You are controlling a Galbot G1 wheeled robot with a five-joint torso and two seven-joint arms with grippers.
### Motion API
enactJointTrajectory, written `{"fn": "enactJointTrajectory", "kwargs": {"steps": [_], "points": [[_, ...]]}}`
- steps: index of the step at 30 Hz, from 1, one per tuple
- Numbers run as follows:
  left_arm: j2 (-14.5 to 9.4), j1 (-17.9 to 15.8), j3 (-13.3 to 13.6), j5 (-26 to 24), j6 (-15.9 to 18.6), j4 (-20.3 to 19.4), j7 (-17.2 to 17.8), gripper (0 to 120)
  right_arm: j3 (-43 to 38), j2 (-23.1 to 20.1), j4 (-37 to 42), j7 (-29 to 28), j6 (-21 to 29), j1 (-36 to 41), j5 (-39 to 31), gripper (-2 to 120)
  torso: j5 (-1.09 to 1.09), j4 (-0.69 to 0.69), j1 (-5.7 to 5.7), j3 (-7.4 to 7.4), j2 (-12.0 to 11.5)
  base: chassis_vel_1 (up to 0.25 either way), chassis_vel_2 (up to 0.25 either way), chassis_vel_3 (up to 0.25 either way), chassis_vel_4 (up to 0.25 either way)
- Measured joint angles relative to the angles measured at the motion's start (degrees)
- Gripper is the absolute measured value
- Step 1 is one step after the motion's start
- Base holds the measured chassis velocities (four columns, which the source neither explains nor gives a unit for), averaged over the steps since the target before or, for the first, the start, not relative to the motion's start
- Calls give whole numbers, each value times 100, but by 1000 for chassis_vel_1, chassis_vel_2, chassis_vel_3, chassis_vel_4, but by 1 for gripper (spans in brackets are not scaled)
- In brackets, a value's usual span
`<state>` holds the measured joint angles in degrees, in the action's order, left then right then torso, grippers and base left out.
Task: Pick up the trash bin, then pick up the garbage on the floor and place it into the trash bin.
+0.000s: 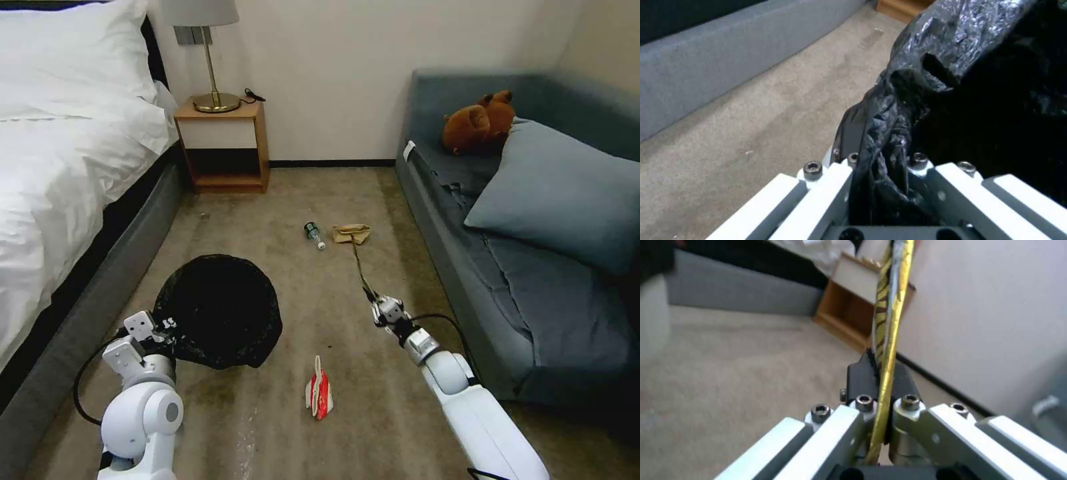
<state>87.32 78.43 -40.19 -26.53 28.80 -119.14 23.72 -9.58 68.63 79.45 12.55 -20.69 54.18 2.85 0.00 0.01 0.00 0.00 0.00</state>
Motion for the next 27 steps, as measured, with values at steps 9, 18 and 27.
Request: {"fn": "enactJointTrajectory", "kwargs": {"steps": [9, 18, 27], "points": [[7, -75, 66, -5, -31, 128, 1, 2, 1198, -1219, 1473, -758, 586, -630, -792, 0, -1, -2, 0, 0, 0, 0, 0, 0, 0], [19, -165, 227, 33, -56, 223, 46, 2, 2901, -1681, 1987, -1313, 1324, -1969, -1954, 0, 0, -1, 0, 0, 0, 0, 0, 0, 0], [28, -203, 268, 35, -122, 312, 57, 2, 3444, -1736, 1973, -1348, 1501, -2414, -2282, 0, 0, 0, 0, 0, 0, 0, 0, 0, 0]]}}
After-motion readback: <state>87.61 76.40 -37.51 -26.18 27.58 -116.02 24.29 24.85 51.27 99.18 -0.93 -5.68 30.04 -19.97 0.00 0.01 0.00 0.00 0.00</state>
